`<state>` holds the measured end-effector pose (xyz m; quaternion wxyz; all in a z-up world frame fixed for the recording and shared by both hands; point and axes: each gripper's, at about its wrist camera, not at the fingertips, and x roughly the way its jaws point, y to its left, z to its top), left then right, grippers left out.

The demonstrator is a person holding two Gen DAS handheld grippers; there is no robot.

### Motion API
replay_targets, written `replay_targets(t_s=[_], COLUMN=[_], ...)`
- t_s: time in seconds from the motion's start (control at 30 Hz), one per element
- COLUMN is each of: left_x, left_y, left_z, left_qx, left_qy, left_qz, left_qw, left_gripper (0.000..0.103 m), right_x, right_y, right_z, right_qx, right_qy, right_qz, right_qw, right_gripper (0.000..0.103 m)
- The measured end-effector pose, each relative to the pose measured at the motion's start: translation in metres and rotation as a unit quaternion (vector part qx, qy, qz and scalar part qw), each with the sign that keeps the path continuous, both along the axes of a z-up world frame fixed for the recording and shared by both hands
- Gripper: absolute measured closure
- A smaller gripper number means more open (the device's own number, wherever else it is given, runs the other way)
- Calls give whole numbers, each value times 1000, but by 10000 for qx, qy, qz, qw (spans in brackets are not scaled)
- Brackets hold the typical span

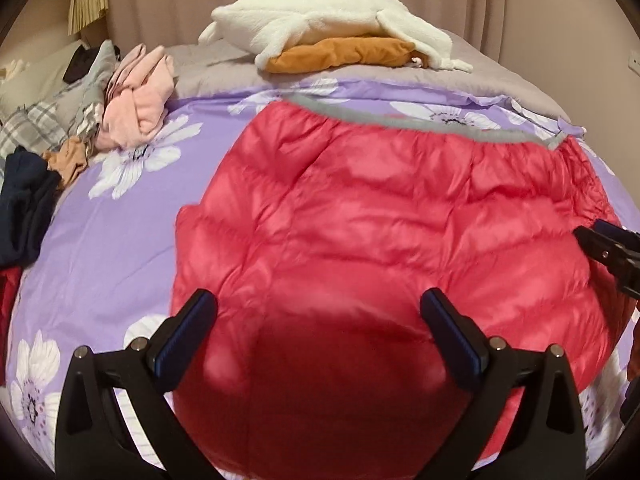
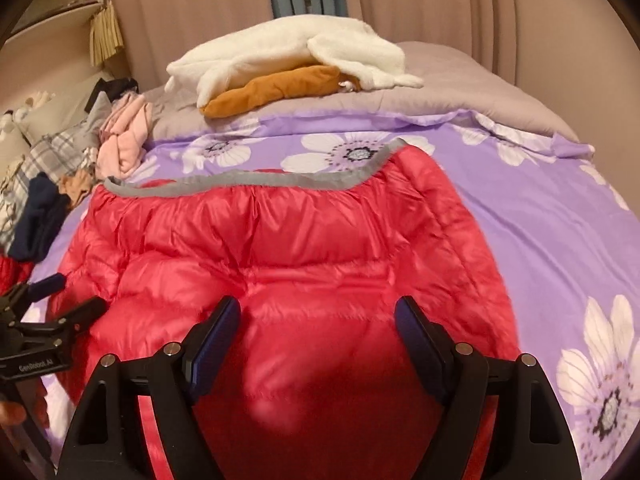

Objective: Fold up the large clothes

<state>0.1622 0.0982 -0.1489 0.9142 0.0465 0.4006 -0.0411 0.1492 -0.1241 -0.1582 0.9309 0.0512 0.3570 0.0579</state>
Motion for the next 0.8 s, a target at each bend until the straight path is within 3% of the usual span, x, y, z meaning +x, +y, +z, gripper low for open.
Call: replay_targets(t_s=[0.27,0.43,0.57,0.67,0.8], left_x=[11,4,-22,-44,-51], left_y=[4,3,24,58,105], left_z=[-21,-15,7,28,31], left_qx=[-322,-296,-735,-1111,-1924], left_qy=[361,392,233,12,201], left_qz=[-31,12,24,291,647], left_qw=[9988,9988,9970,9934,9790], left_gripper=[0,1,1,1,1], right_x=[4,8,-4,-20,-24], right_y=[9,8,8,5,23], right_z=[-22,-27,-9,11,32], right_qx=[-285,-204,-181,248,397], right_qy=[183,298,328,-107,-464], right_qz=[32,73,67,203,496], right_qw=[9994,9993,9993,9994,9969], right_gripper=[22,21,21,21,21])
